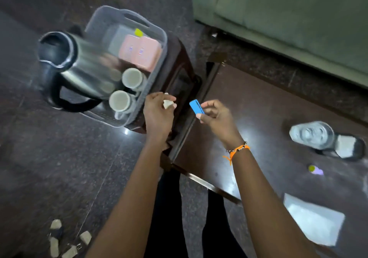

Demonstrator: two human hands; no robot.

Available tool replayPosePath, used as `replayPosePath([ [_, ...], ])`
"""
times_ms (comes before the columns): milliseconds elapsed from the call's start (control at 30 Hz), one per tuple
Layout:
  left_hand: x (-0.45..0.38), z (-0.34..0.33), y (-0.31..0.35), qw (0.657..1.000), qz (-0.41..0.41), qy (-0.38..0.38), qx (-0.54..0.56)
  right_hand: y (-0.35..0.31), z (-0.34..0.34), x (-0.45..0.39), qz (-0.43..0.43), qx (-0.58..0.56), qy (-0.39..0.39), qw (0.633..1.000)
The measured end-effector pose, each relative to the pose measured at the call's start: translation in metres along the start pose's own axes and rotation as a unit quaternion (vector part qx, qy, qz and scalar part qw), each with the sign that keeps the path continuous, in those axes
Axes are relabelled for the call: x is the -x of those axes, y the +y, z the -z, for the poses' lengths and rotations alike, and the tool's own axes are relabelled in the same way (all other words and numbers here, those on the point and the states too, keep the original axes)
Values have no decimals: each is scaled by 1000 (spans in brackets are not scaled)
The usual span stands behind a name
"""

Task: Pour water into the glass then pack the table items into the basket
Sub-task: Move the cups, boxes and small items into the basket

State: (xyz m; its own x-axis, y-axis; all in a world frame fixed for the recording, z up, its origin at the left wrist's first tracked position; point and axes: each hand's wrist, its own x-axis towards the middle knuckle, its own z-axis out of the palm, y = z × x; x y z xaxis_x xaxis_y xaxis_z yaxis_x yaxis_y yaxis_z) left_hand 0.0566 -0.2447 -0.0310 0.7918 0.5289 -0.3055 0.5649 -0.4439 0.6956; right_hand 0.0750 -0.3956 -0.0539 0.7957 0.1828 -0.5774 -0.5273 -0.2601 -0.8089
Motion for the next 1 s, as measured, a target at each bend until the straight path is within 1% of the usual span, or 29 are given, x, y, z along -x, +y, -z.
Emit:
replayPosePath([
  [67, -32, 30, -3, 999, 15, 31, 8, -33, -33, -19, 24, 3, -8, 1000],
  [133, -60, 52, -2, 998, 13, 59, 4, -62, -60, -39, 52, 11, -11, 999],
  [233, -106, 78, -1, 997, -9, 67, -26, -99, -97, -74, 99, 40, 7, 994],
  [300, -141, 90, 0, 997, -3, 48, -64, -119, -118, -101, 124, 62, 27, 990],
  [400, -179, 87, 13, 988, 1, 1, -153, -138, -129, -134, 149, 105, 66, 981],
  [500, -214, 83, 23, 978, 29, -32, -205, -150, -138, -160, 155, 149, 90, 972],
  [600, -243, 80, 18, 966, 39, -69, -248, -152, -143, -178, 153, 179, 104, 966],
  [733, -259, 76, 9, 945, 82, -119, -292, -148, -149, -195, 162, 211, 95, 959],
  [900, -244, 67, 11, 935, 48, -155, -315, -153, -164, -223, 193, 231, 73, 951],
  [1000, -231, 63, 4, 926, 45, -166, -337, -160, -176, -240, 203, 289, 51, 934],
])
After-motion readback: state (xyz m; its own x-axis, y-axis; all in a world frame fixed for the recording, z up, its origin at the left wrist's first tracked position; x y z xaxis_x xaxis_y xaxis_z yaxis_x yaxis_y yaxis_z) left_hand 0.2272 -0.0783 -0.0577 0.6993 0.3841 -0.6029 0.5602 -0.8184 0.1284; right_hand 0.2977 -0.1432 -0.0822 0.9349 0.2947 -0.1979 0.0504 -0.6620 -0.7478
